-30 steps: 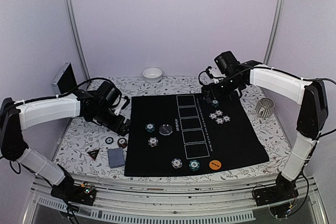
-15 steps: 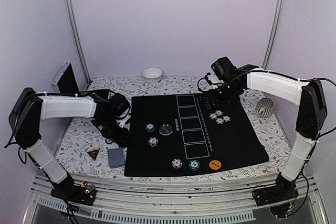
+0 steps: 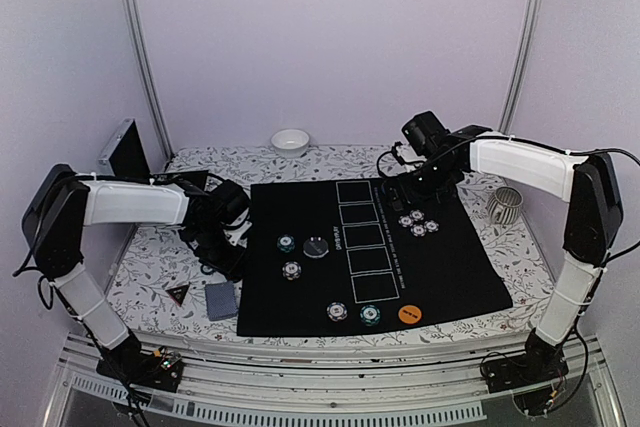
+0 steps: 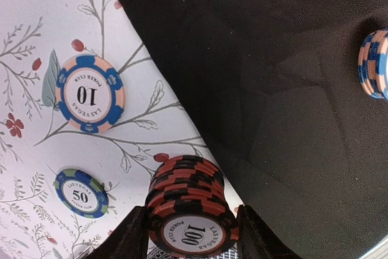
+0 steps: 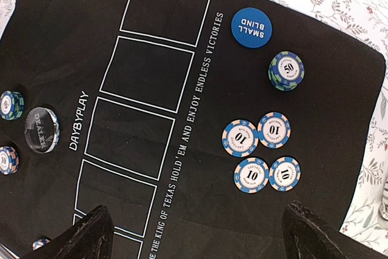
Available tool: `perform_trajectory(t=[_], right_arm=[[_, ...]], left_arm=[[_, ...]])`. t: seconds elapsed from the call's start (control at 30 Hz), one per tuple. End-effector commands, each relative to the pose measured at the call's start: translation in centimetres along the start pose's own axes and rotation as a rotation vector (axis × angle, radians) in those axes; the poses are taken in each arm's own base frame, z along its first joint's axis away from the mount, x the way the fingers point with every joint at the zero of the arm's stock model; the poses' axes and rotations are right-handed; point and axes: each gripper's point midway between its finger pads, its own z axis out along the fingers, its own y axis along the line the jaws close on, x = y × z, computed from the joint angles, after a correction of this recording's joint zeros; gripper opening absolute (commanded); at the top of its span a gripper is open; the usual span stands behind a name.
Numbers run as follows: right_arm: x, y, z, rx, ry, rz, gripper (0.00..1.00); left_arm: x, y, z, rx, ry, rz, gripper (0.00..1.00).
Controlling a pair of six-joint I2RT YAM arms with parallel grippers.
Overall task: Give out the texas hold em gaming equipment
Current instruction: Pick up the pile of poker chips from the pile of poker chips.
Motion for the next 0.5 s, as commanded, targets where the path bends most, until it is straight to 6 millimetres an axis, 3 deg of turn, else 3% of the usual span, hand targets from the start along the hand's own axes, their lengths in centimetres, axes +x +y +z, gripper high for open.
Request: perform_trajectory(t=[0.0,0.23,0.47], right_arm=[[0.5,-0.3,0.3,0.02,0.011,0.0,0.99],[0.3,-0.2,0.4,0.02,0.01,0.001,0.99],[0.1,-0.2,0.2,0.022,0.008,0.0,0.99]], left_arm=[[-0.5,-0.3,0.3,-0.009,-0.005,0.026,0.49],[-1.5,-0.8,-0.9,0.022,-0.045,0.035,0.03],[-3.7,0.2,-4.4,-0.039,-0.154,0.038,0.0]])
